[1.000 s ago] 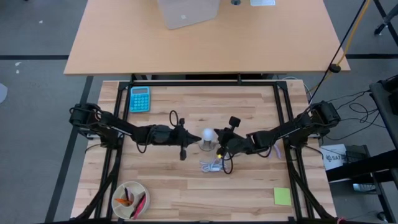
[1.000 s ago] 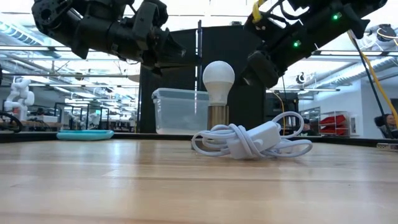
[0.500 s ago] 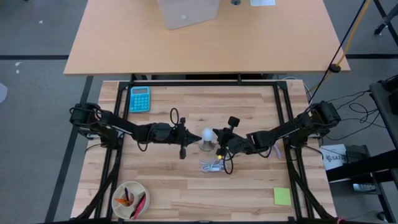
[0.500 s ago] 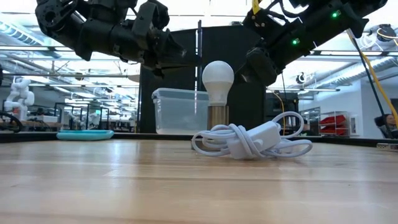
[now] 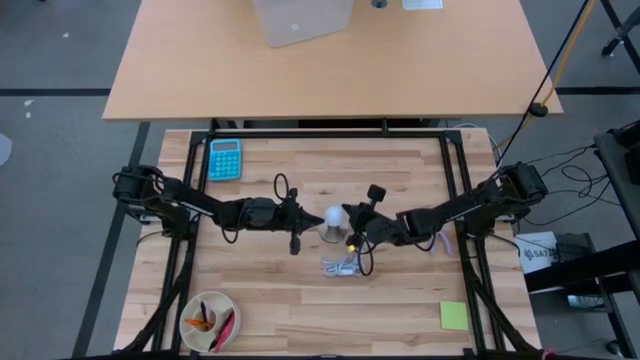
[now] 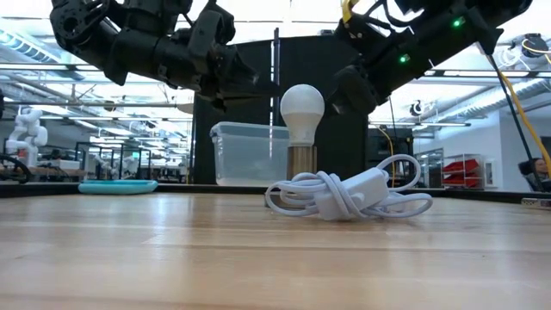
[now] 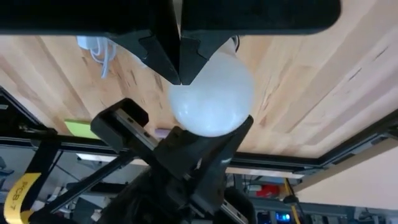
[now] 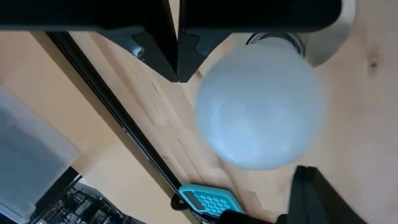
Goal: Screw lightbulb
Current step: Insert the light bulb into the lamp
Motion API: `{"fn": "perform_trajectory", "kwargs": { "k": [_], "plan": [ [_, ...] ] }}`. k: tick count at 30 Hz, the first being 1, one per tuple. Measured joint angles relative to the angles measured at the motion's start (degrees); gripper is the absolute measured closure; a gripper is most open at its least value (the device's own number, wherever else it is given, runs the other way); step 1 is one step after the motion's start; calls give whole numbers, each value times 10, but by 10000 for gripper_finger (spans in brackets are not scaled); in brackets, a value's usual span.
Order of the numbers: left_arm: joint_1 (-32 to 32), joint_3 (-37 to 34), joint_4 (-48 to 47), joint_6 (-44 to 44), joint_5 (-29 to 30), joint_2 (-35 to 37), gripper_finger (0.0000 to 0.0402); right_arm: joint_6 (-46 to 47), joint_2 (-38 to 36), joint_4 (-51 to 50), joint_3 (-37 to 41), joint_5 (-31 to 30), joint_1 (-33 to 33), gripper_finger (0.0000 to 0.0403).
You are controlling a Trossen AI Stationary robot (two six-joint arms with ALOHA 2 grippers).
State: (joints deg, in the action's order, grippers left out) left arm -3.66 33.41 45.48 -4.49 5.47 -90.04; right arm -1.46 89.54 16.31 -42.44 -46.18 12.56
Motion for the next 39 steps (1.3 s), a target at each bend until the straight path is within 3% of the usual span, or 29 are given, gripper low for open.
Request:
{"fn": "perform_trajectory", "kwargs": {
  "k": [10, 16, 23, 39],
  "plan": [
    [-8, 0, 14, 50, 77, -16, 401, 14, 0, 1, 0, -4, -9, 403],
    [-24, 0, 32, 81, 66, -22, 401, 16, 0, 1, 0, -3, -9, 403],
    [-24, 0, 34, 79, 7, -22, 401, 14, 0, 2, 0, 0, -10, 403],
    [-1, 0, 31, 36, 31, -26, 401, 7, 0, 2, 0, -2, 13, 403]
  ]
}}
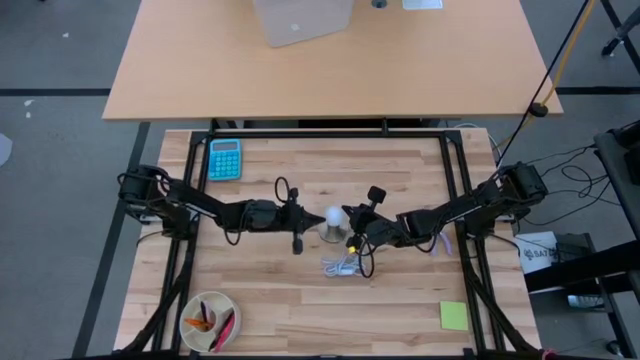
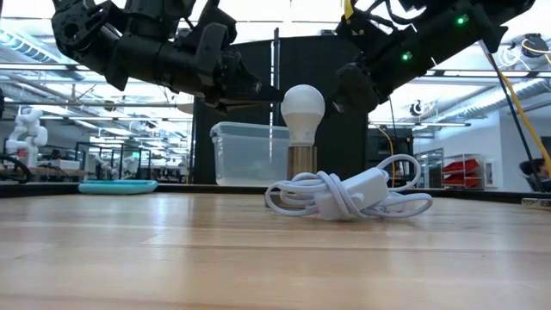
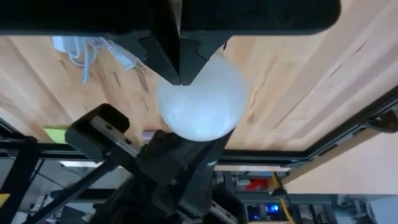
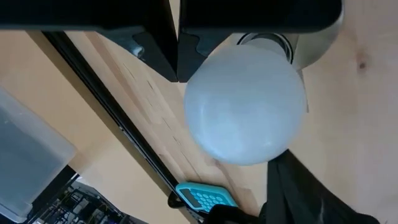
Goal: Screw lightbulb
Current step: Insert the light bulb into the lamp
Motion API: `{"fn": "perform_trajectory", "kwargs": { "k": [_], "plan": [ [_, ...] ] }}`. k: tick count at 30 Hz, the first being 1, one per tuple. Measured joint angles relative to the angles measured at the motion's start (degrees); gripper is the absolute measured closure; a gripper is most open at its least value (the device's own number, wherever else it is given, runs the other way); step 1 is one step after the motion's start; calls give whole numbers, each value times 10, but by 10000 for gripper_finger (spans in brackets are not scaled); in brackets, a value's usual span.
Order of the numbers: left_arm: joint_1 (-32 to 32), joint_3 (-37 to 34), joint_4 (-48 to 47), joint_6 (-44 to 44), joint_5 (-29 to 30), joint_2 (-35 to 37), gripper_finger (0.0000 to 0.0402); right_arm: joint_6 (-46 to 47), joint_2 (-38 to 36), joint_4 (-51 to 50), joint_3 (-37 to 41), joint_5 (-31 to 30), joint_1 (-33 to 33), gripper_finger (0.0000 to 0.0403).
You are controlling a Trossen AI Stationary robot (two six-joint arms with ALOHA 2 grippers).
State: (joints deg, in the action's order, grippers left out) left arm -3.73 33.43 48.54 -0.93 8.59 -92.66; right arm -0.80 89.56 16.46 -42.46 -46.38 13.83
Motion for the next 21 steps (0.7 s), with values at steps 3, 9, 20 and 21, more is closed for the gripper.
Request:
{"fn": "perform_trajectory", "kwargs": {
  "k": [3, 9, 20, 21],
  "plan": [
    [4, 0, -1, -6, 1, 0, 401, 0, 0, -2, 0, -6, 5, 403],
    [13, 0, 9, -27, 9, -14, 401, 1, 0, -6, 0, -15, 12, 403],
    [21, 0, -3, -41, 71, -16, 401, 8, 0, -3, 0, -8, 37, 403],
    [22, 0, -7, -42, 70, -17, 401, 8, 0, 0, -1, 1, 41, 403]
  ]
}}
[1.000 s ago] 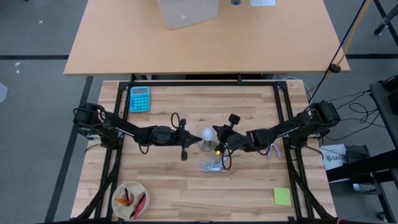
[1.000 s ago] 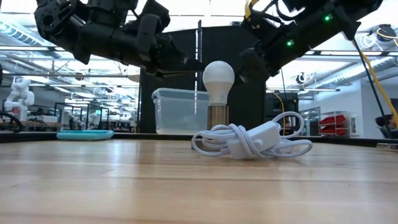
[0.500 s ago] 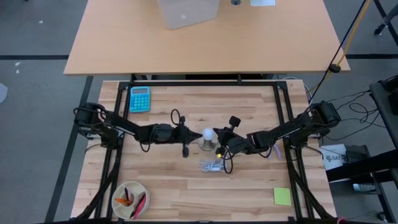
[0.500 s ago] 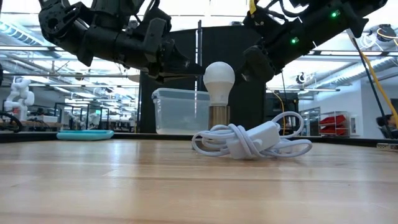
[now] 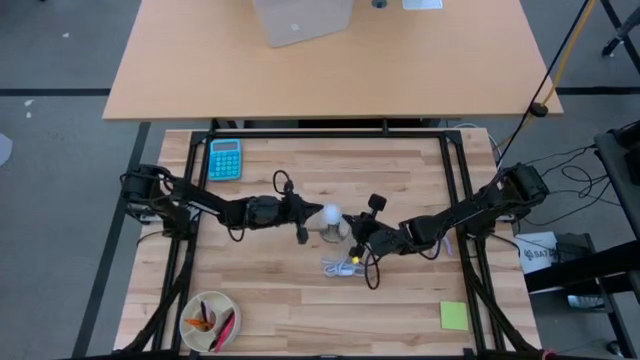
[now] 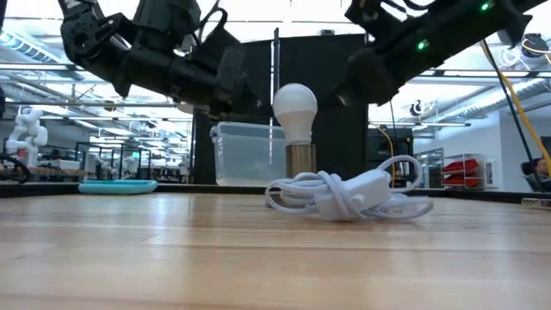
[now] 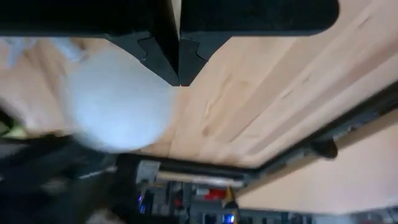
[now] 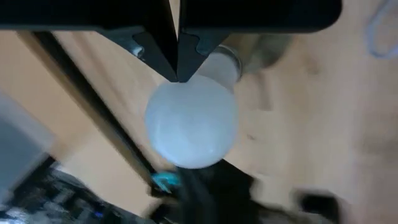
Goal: Screw lightbulb
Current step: Insert the light bulb into the lamp
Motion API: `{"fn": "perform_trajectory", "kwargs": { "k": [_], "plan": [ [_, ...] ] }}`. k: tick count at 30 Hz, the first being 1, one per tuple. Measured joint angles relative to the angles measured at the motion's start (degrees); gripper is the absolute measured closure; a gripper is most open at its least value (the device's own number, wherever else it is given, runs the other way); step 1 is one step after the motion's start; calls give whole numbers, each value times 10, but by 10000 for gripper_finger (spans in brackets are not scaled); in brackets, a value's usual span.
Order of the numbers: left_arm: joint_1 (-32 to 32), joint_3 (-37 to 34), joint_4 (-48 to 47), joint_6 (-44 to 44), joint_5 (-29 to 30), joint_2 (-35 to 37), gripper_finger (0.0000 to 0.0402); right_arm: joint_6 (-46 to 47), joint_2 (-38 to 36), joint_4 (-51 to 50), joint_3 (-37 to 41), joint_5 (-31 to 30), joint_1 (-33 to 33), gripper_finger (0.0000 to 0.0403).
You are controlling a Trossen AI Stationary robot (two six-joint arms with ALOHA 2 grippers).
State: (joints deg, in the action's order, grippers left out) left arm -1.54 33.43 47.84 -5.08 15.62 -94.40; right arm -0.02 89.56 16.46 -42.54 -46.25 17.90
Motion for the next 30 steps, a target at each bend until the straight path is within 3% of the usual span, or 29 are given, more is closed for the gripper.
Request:
{"fn": "perform_trajectory", "kwargs": {
  "k": [13, 20, 26, 30],
  "plan": [
    [-3, 0, -17, -5, 26, 4, 401, 43, 0, -29, 0, -16, 27, 403],
    [-41, 0, -67, 40, 67, 78, 401, 103, 0, -70, 1, -49, 24, 403],
    [-65, 0, -69, 52, -25, 82, 401, 64, 0, -22, 1, -46, -2, 403],
    [-68, 0, -45, 42, -54, 60, 401, 38, 0, 16, 1, -39, -17, 403]
  ]
}}
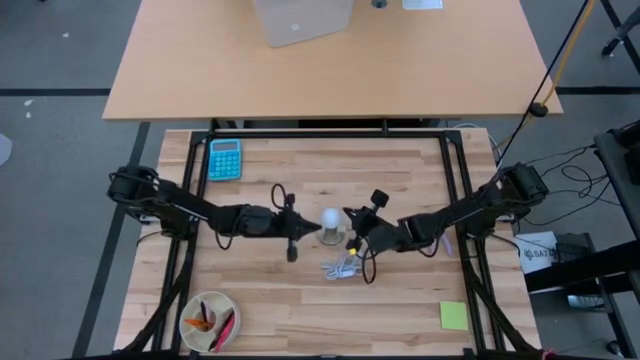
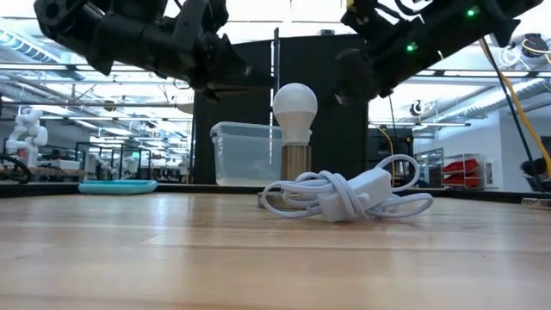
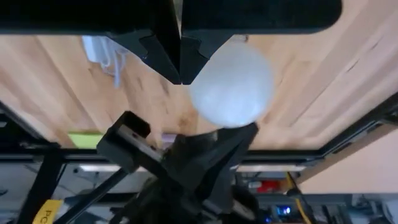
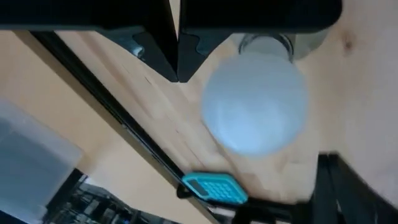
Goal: Screw lightbulb
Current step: Insert the light bulb into the lamp
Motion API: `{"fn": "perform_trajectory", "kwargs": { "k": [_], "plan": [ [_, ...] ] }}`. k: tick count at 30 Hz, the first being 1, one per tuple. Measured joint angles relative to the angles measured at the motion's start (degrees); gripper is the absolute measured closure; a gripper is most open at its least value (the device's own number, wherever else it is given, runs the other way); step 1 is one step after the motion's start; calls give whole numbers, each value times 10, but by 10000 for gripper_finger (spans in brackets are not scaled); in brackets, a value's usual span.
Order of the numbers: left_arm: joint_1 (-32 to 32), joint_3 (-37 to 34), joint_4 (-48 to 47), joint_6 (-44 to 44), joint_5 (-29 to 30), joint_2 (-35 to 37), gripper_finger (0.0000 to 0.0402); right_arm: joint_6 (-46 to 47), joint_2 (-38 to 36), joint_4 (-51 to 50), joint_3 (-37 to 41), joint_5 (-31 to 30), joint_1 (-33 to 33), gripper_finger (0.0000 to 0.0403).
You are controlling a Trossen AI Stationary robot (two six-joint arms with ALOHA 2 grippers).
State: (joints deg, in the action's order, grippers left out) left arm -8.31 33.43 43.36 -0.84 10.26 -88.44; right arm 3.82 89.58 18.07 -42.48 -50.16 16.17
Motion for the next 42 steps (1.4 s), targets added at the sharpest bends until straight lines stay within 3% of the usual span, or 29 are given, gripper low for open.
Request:
{"fn": "perform_trajectory", "kwargs": {
  "k": [3, 13, 20, 31, 34, 42],
  "plan": [
    [1, 0, 29, -1, -3, -18, 401, -9, 0, 20, 0, 36, -10, 403],
    [30, 0, 37, -18, -14, -42, 401, -21, 0, 35, 0, 75, -27, 403],
    [41, 0, 22, -22, -12, -40, 401, -25, -1, 28, 0, 71, -23, 403],
    [45, -1, -11, -23, 43, -41, 401, -5, -1, 8, 0, 46, 8, 403],
    [55, -1, -15, -34, 69, -43, 401, 5, -1, 9, -1, 76, 19, 403],
    [69, 0, -14, -58, 64, -42, 401, 24, 1, -3, 0, 67, 44, 403]
  ]
}}
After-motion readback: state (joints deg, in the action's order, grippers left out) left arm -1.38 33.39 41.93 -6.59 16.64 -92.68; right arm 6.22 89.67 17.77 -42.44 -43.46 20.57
